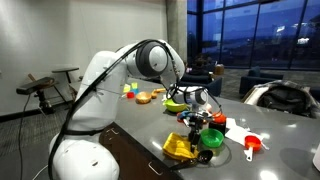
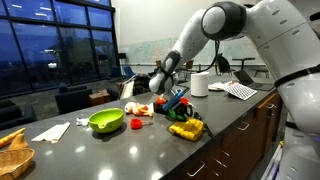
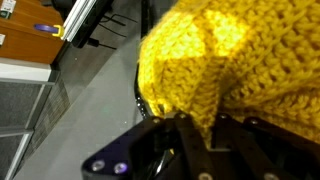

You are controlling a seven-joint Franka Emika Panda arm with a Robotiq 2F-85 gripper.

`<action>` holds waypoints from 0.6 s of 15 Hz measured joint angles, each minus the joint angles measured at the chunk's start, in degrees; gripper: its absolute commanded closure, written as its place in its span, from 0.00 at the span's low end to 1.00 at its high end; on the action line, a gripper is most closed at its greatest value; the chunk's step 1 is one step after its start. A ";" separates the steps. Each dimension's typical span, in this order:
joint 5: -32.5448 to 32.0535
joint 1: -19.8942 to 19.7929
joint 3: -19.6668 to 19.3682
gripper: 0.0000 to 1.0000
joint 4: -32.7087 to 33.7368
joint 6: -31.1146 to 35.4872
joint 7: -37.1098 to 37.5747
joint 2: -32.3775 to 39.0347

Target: Use the yellow object to wipe the table

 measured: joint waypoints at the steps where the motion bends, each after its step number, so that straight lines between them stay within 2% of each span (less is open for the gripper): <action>1: -0.63 -0.19 -0.10 0.96 -0.59 0.05 -0.11 -0.25; 9: -1.95 -1.68 -0.77 0.96 -3.81 2.13 -0.17 -2.14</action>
